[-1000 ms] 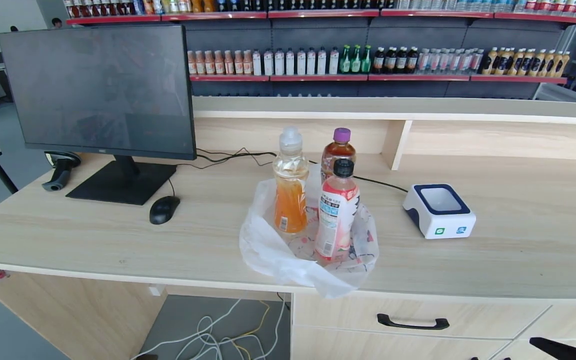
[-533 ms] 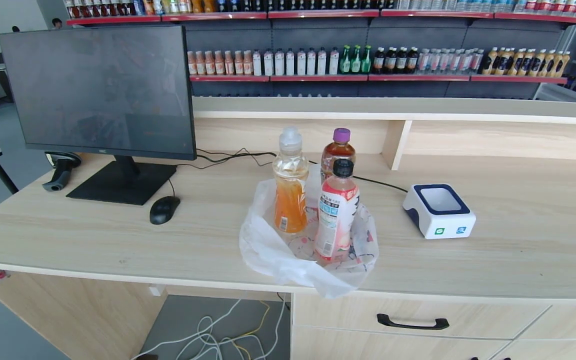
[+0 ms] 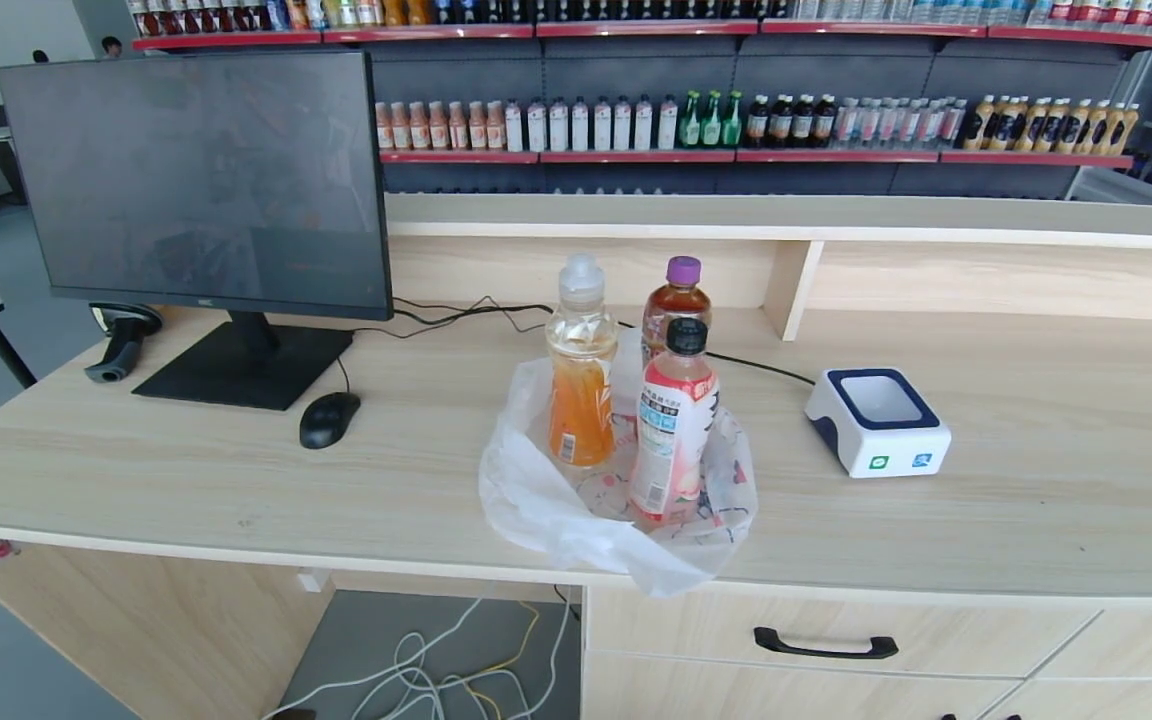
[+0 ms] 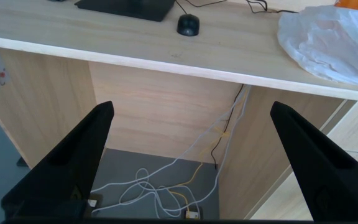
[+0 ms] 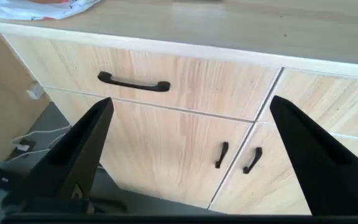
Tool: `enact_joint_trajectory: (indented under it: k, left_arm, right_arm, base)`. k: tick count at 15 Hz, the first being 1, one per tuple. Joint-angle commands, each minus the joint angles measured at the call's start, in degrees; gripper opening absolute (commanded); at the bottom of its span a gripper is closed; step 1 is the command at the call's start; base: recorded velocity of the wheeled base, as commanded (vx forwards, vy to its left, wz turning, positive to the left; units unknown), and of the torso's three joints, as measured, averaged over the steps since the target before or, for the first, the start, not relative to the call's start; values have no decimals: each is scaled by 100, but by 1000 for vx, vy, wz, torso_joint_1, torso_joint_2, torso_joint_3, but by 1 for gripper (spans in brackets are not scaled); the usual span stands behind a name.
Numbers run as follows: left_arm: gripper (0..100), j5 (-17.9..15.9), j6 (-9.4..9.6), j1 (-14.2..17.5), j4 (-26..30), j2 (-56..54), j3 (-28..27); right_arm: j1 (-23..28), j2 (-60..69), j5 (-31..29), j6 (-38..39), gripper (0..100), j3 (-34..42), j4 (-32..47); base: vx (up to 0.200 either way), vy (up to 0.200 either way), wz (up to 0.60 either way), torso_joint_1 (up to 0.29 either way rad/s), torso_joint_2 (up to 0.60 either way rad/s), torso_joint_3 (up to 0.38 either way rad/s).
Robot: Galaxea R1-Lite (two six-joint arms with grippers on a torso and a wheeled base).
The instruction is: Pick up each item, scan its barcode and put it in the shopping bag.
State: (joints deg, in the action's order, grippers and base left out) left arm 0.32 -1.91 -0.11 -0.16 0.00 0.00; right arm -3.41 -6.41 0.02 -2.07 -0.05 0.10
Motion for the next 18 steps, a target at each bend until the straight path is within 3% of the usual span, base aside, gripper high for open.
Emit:
enact_joint_trajectory:
  k: [1,8,14,18]
  left_arm:
    - [100,3,-11,2,-2,0,0]
    - [100,3,7,11,-2,0,0]
    - [100,-5,24,2,-2,0,0]
    - [100,-5,42,2,7,0,0]
  right_arm:
    - [376,632,-73,-65,100,5,-1]
    - [376,632,-82,67,100,-4,8]
    - [376,632,-73,40,100,-4,8]
    - [376,632,-73,40,100,-4,8]
  base:
    - [-200,0,0,2,2,12]
    - [-200,0,0,2,3,4]
    - [0,0,-300,-1,-2,1]
    - [0,-200,0,5,5,0]
